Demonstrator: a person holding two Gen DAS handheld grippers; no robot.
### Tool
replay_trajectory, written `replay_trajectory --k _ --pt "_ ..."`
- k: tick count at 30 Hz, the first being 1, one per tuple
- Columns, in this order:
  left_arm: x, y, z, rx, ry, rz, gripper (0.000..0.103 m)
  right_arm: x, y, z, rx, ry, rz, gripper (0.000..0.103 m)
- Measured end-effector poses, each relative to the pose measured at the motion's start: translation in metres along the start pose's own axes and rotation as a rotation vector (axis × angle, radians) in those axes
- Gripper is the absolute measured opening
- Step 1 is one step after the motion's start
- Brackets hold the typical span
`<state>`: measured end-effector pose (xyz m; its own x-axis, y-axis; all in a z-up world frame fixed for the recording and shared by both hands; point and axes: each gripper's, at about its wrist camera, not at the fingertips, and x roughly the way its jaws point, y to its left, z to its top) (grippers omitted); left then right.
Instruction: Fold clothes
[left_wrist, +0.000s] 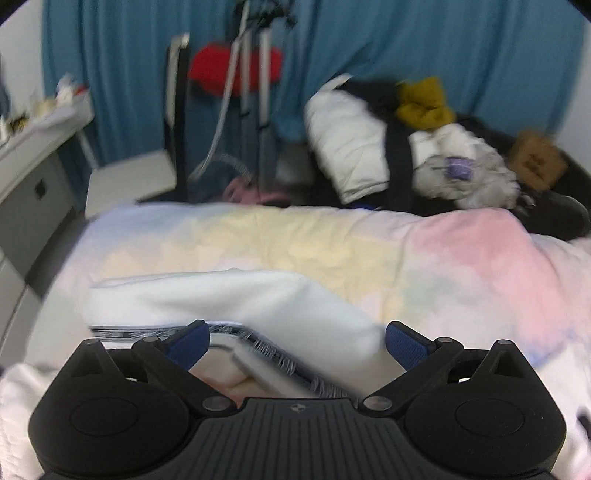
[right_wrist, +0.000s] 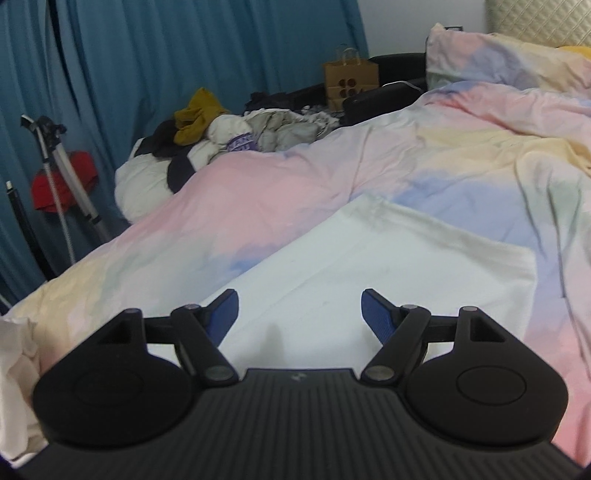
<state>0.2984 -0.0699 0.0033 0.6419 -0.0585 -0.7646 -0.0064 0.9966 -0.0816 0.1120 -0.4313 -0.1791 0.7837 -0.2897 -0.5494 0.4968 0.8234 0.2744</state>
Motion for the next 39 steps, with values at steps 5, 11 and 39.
replay_trajectory --k 5,11,39 --pt "0.057 -0.024 0.029 -0.032 0.136 0.031 0.101 0.016 0.005 -0.008 0.007 0.033 0.034 0.075" --pt "0.114 -0.041 0.029 0.103 0.388 0.212 0.096 0.041 0.013 -0.020 0.010 0.105 0.079 0.075" --pt "-0.101 -0.169 0.003 0.670 -0.428 -0.493 0.012 0.031 0.007 -0.017 0.043 0.056 0.064 0.075"
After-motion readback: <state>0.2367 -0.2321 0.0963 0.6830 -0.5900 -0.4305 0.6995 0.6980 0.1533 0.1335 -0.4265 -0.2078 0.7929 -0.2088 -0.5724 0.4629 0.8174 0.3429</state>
